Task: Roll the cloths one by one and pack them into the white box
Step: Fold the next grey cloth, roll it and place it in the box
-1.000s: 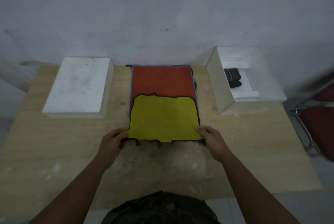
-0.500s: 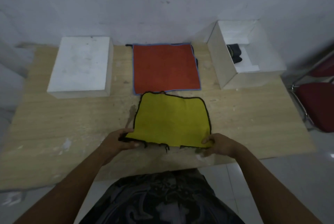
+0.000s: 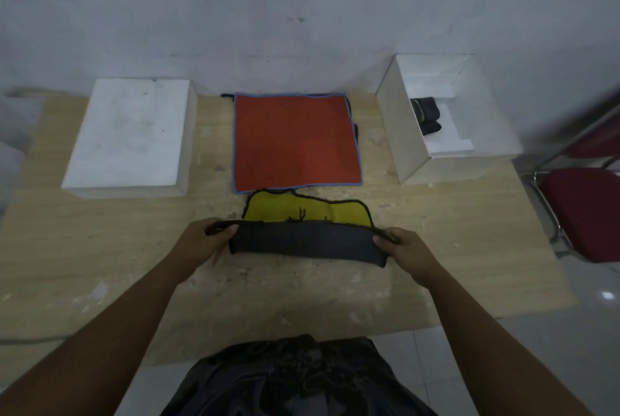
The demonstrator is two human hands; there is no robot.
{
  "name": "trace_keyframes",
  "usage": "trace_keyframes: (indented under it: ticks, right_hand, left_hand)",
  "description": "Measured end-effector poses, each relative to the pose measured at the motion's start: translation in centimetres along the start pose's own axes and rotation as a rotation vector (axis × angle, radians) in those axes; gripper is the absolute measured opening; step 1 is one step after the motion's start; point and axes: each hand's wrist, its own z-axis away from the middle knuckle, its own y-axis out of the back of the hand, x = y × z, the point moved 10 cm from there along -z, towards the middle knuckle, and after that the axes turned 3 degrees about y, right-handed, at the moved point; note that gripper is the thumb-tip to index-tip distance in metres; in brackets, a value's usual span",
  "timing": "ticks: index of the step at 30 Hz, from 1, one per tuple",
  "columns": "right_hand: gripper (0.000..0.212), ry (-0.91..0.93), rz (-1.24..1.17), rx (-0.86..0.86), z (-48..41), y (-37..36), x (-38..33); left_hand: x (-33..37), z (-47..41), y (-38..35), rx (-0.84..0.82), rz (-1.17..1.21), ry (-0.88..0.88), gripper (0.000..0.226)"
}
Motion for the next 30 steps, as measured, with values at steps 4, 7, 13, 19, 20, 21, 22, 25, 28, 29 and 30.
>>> trace_keyframes:
  ticks: [4,7,13,19,20,21,22,25,28,29,30]
  right_hand:
    - [0.011,-0.067,-0.127,0.091,-2.5,0.8,0.5]
    - [0.009,-0.108,-0.198,0.109,-4.3,0.8,0.7]
    - [0.030,-0.142,-0.110,0.193,-6.9,1.9,1.4]
    - [0.042,-0.230,0.164,0.335,-4.0,2.5,1.8]
    - [0.039,-0.248,0.212,0.306,-3.5,2.0,2.1]
    - [0.035,-0.250,0.267,0.263,-3.1,1.3,2.2]
    - [0.031,-0.254,0.313,0.220,-2.8,0.6,2.4]
    - [0.031,-0.245,0.372,0.170,-2.6,-0.7,3.3]
    - [0.031,-0.243,0.313,0.217,-2.0,-0.5,3.0]
    - [0.031,-0.248,0.270,0.235,-1.9,-0.3,2.8]
    - [0.030,-0.254,0.218,0.252,-1.7,-0.2,2.9]
  left_hand:
    - [1.5,-1.8,-0.4,0.111,0.145,0.043,0.022]
    - [2.1,-3.2,-0.5,0.163,0.228,0.079,0.025]
    - [3.5,-4.8,-1.6,0.176,0.185,0.114,0.031]
    - [0.7,-3.5,-2.4,0.201,-0.220,0.227,0.025]
    - [0.5,-3.0,-2.8,0.197,-0.257,0.226,0.023]
    - [0.4,-2.7,-3.1,0.194,-0.261,0.213,0.023]
    - [0.3,-2.3,-3.5,0.188,-0.241,0.196,0.027]
    - [-0.2,-1.9,-3.7,0.182,-0.197,0.187,0.029]
    - [-0.9,-1.9,-4.0,0.133,-0.158,0.226,0.052]
    - [-0.8,-1.7,-4.1,0.120,-0.139,0.226,0.059]
    - [-0.7,-1.5,-4.2,0.121,-0.132,0.211,0.060]
